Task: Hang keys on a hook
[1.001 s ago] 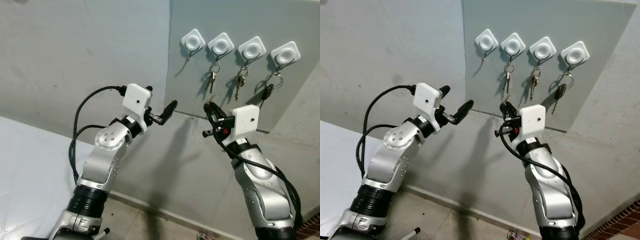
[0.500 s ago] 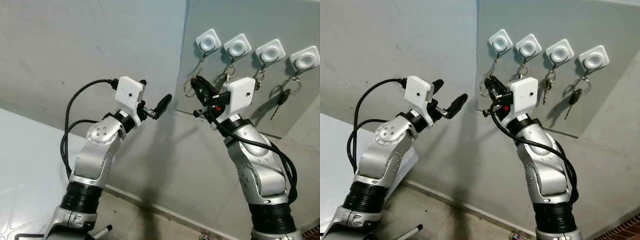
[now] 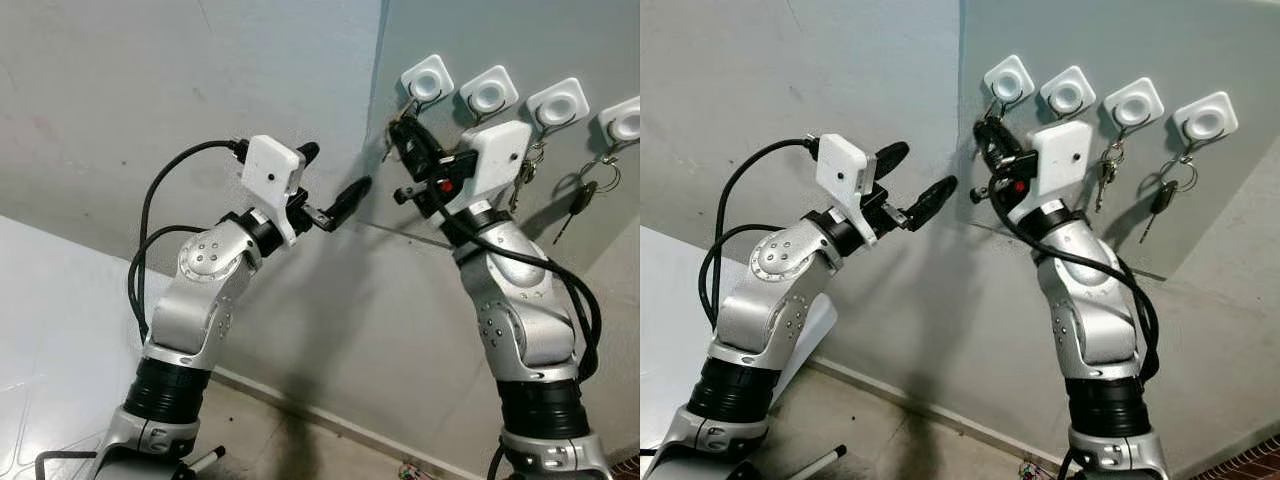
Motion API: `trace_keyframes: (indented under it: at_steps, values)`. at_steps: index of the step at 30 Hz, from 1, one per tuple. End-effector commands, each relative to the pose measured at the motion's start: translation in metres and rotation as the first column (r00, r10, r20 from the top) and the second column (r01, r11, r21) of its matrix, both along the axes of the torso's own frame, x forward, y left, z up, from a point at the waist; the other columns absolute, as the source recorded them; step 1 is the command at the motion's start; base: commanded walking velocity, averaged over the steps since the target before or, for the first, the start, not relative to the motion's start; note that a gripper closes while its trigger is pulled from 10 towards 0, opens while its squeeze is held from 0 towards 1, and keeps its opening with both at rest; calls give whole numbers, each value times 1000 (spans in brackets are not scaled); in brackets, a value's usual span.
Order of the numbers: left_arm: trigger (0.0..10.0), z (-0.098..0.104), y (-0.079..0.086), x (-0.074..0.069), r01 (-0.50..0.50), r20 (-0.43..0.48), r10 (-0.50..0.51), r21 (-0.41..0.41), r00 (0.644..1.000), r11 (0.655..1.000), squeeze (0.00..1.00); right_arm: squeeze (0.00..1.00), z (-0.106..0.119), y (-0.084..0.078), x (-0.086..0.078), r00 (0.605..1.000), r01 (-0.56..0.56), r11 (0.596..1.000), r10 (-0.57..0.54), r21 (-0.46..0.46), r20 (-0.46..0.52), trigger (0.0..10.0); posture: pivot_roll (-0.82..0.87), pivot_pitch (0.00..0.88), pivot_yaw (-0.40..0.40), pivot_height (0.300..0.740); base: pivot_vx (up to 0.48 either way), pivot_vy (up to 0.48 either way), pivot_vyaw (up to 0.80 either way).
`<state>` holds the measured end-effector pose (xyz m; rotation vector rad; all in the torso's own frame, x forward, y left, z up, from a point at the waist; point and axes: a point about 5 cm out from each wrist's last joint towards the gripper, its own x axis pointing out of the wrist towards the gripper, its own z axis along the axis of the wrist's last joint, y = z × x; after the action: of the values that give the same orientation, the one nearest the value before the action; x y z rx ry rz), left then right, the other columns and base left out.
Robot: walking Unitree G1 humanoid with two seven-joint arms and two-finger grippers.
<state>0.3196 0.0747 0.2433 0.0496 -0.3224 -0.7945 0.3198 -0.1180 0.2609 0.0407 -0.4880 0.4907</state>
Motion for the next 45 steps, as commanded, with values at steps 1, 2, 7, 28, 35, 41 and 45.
trace_keyframes:
  at_steps: [1, 2, 7, 28, 35, 41, 45]
  values:
    - [10000, 5, -4, -5, 42, 22, -42, 4, 999, 999, 0, 0, 12, -6, -3, 998, 13, 999, -16, 41, 57, 10000, -2, 0, -33, 740, 0, 0, 0]
    - [10000, 4, -4, -6, 47, 27, -47, 9, 999, 999, 0, 0, 12, -6, -4, 998, 10, 999, -13, 50, 61, 10000, -2, 0, -29, 740, 0, 0, 0]
    - [10000, 3, -5, -10, 65, 27, -66, 9, 997, 998, 0, 0, 13, -8, -10, 996, 0, 996, -7, 89, 84, 10000, -5, 0, -26, 740, 0, 0, 0]
    - [10000, 2, -5, -10, 63, 22, -63, 15, 998, 998, 0, 0, 5, -3, -18, 995, -48, 997, 42, 61, 95, 10000, -7, 0, -24, 740, 0, 0, 0]
    - [10000, 2, -5, -10, 61, 19, -61, 12, 998, 998, 0, 0, 16, -12, -17, 991, -9, 992, -9, 129, 136, 10000, -10, 0, -25, 740, 0, 0, 0]
    - [10000, 2, -5, -10, 58, 20, -58, 10, 998, 998, 0, 0, 17, -16, -15, 990, 19, 989, -39, 146, 133, 10000, -10, 0, -26, 740, 0, 0, 0]
    - [10000, 2, -5, -10, 56, 18, -56, 10, 998, 998, 0, 0, 15, -18, -14, 992, 35, 987, -54, 155, 118, 10000, -10, 0, -25, 740, 0, 0, 0]
